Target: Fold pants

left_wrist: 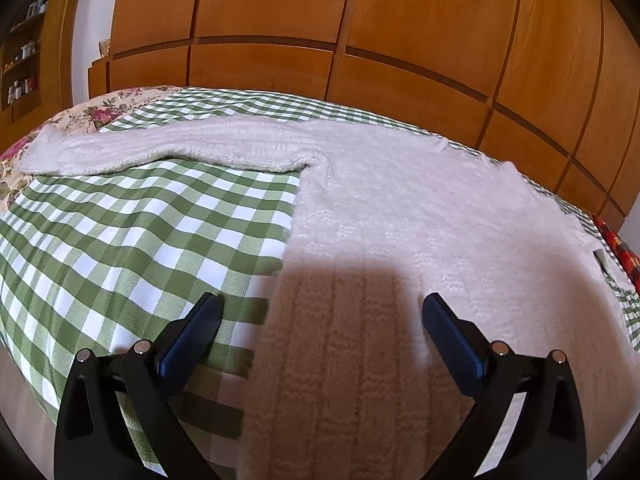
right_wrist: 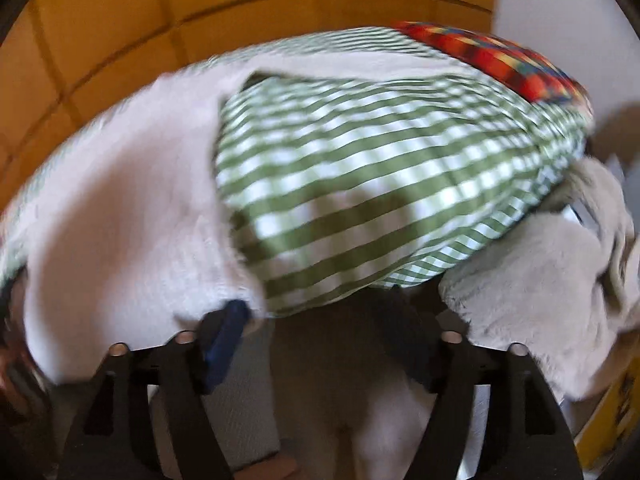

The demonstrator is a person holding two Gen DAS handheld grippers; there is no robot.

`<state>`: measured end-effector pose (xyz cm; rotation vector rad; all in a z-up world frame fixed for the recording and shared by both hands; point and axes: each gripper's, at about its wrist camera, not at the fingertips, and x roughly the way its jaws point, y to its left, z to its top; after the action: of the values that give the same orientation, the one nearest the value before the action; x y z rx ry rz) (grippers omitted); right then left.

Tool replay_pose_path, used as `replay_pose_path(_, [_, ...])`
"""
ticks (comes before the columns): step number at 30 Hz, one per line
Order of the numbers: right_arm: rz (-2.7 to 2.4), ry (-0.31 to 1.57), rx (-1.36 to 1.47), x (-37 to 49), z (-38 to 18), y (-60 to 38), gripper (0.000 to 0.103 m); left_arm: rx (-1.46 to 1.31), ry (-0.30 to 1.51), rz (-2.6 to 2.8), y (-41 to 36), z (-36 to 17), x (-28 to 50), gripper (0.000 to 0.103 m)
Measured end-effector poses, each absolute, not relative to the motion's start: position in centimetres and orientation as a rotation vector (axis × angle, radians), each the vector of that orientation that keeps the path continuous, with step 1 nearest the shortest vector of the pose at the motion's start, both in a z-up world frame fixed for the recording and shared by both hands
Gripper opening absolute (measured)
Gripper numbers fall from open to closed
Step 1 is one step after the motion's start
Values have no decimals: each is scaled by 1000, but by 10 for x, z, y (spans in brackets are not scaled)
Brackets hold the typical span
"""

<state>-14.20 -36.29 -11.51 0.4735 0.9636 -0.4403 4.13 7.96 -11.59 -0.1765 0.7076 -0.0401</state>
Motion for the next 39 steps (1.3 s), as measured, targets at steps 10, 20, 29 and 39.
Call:
replay_pose_path(10, [-443, 1075, 439, -155, -116, -361, 74, -141, 709, 9, 82, -117, 43, 101])
replay_pose_path(20, [-274, 880, 429, -90, -97, -347, 74, -161, 673, -29, 77, -100, 39, 101])
replay_pose_path(29, [-53, 791, 239, 40, -95, -297, 65, -199, 718, -61, 72, -86, 70, 101])
replay_pose_path(39, [-99, 851, 337, 91, -141, -337, 65, -181, 760, -37, 50, -80, 151, 101])
